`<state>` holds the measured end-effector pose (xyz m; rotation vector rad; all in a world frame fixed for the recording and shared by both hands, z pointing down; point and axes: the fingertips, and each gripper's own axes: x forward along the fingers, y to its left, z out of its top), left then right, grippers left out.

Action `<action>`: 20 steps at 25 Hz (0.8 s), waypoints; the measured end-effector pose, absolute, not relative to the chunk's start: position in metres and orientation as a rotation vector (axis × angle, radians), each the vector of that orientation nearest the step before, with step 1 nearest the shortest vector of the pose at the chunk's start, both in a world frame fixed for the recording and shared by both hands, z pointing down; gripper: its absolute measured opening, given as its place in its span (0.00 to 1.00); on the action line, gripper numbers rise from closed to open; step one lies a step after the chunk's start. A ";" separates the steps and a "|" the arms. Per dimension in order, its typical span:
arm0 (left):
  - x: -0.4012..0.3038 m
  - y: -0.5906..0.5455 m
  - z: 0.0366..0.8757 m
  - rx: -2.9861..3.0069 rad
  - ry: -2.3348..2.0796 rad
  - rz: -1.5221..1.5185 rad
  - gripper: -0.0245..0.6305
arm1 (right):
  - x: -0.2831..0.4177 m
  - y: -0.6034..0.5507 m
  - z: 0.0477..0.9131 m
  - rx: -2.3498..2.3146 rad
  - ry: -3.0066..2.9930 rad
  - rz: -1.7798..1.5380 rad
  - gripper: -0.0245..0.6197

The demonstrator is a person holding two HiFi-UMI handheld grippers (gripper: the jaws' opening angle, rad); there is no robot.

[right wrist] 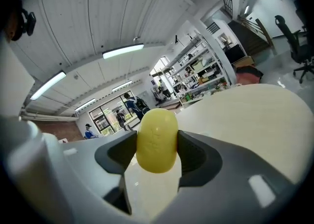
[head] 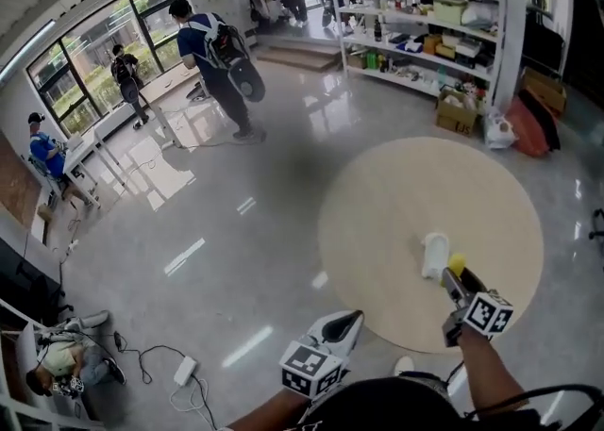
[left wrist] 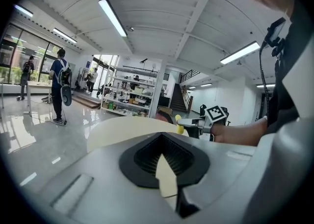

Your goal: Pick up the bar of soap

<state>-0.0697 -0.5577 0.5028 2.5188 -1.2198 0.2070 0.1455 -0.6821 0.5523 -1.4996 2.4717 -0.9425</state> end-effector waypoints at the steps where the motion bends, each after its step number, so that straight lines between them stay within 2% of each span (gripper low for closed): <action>1: -0.072 -0.554 0.500 2.529 -1.210 0.201 0.05 | 0.142 -0.667 0.541 -1.482 2.464 -0.930 0.44; 7: -0.088 -0.517 0.489 2.586 -1.120 0.171 0.05 | 0.114 -0.581 0.499 -1.464 2.401 -0.916 0.44; 20: -0.056 -0.477 0.476 2.694 -1.018 0.107 0.05 | 0.088 -0.482 0.455 -1.309 2.470 -0.762 0.44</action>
